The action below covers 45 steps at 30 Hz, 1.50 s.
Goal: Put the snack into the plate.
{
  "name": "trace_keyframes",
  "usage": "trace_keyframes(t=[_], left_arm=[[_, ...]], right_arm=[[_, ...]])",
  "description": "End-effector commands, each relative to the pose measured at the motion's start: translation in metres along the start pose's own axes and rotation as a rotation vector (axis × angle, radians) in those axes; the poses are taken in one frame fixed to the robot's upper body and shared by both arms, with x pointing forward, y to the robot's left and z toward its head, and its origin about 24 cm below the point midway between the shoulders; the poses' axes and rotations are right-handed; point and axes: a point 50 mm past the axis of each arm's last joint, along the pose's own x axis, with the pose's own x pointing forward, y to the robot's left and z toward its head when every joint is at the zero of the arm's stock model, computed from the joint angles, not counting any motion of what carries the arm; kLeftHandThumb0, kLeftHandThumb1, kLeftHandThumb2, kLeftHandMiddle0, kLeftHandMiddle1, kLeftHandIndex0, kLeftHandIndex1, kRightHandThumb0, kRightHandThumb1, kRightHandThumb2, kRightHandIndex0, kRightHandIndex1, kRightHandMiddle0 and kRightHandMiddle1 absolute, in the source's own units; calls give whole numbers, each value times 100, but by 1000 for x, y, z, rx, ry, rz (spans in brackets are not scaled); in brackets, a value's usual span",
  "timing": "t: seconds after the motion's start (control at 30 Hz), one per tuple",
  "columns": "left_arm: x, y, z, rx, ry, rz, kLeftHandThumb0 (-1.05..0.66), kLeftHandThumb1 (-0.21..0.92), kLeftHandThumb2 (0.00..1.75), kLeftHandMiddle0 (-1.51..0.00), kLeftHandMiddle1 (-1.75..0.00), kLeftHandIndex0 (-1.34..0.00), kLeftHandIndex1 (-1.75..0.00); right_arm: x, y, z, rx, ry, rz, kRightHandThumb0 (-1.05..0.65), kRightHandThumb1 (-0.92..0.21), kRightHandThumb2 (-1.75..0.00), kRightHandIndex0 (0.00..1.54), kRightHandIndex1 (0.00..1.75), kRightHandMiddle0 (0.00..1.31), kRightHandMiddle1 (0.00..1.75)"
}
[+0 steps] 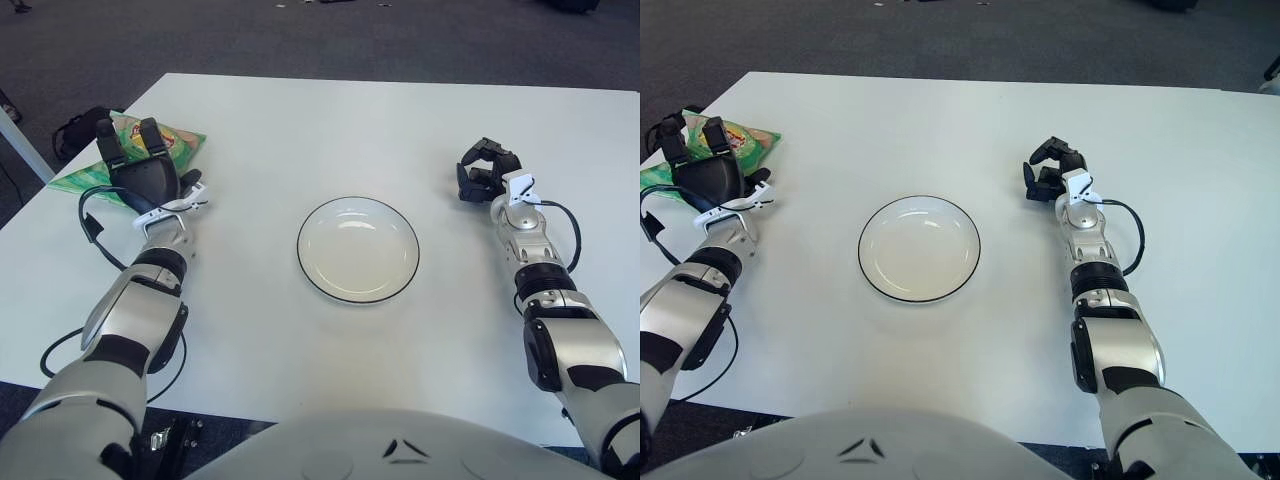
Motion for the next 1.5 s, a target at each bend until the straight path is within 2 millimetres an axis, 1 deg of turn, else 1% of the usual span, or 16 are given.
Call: trace_keyframes(t=[0.0,0.17,0.57,0.7,0.83,0.97,1.13,1.3,1.47], left_arm=[[-22,-13,-10,35,33,-56,-105,92,69,0,0,0,-1],[-19,-11,-9,44,55,-40,-105,92,69,0,0,0,0],[-17,-11,-12,28,149,-78,-105,92,67,0,0,0,0],[-12,-11,-13,-4,180,-107,-105,92,66,0,0,0,0],[-4,-10,-15,-16,197,-157,-105,92,62,0,0,0,0],[-3,-11,-15,-29,213,-199,-105,92,58,0,0,0,0],[4,-12,-23,-27,218,-299,-105,92,56,0,0,0,0],[16,-10,-34,-11,178,-399,-105,92,56,0,0,0,0],[21,-9,-36,13,127,-439,-105,92,61,0,0,0,0]], right_arm=[[-23,8,-50,-44,212,66,-47,-34,-128,112,175,59,175],[-23,8,-51,-45,215,71,-47,-34,-128,112,175,59,175],[-23,7,-50,-50,209,80,-47,-34,-129,113,175,59,175],[-22,6,-50,-56,208,83,-47,-34,-129,113,175,60,175],[-22,5,-50,-69,212,88,-47,-33,-129,113,175,60,175],[-22,4,-50,-81,210,89,-47,-33,-129,113,175,60,175],[-23,3,-50,-87,205,93,-48,-33,-130,114,175,60,175],[-23,3,-51,-87,198,99,-48,-32,-131,115,175,61,175],[-24,3,-52,-95,196,103,-48,-31,-132,115,175,61,175]])
